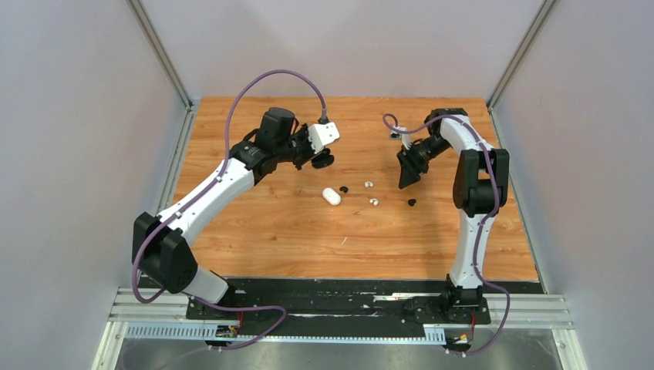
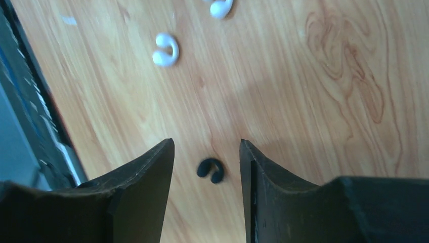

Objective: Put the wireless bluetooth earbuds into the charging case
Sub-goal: Pick up the earbud from the center of the board.

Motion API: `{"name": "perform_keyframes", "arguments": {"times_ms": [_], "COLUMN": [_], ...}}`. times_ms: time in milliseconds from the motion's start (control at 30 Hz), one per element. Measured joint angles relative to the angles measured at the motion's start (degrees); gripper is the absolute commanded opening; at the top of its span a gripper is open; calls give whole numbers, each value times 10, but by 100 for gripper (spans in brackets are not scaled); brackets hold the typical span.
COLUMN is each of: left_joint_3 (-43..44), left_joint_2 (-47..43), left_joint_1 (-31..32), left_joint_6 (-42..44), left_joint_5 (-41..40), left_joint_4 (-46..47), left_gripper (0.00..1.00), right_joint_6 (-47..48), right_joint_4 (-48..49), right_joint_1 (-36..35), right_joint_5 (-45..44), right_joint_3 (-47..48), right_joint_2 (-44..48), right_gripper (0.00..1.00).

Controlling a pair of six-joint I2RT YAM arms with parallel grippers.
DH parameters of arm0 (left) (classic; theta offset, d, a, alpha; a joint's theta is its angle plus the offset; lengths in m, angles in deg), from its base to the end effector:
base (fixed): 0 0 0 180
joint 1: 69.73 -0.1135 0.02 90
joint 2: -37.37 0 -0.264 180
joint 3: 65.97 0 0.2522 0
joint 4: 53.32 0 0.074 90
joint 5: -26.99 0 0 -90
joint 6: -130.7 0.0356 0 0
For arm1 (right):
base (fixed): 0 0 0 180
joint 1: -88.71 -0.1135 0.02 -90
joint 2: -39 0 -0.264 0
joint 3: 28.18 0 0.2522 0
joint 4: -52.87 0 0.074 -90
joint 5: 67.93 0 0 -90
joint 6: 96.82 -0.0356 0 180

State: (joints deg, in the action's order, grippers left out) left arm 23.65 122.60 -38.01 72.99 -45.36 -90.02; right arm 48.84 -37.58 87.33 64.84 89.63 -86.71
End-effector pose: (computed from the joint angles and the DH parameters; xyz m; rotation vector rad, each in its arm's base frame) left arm 0.2842 -0.1883 0.3382 1.2738 1.6970 -0.3224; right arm 0.4087 0.0340 0.1941 -1.2378 2.4417 1.0447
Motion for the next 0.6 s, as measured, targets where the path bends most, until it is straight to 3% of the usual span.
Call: {"name": "perform_keyframes", "arguments": {"times_ms": [267,600], "left_joint_3": [-4,-5], "left_joint_2": [-14,-15], "left_joint_1": [0,0], "left_joint_6": [2,4], "left_joint_5": [-4,-9], "left_joint_4": [0,0], "left_gripper": [0,0], "right_joint_6": [284,386], "right_joint_4": [-28,-30], "right_joint_1": [19,-10], "right_joint_5": [-70,-96], "right_joint_3": [-49,-87], "right_joint_2": [14,14], "right_gripper": [48,48]}}
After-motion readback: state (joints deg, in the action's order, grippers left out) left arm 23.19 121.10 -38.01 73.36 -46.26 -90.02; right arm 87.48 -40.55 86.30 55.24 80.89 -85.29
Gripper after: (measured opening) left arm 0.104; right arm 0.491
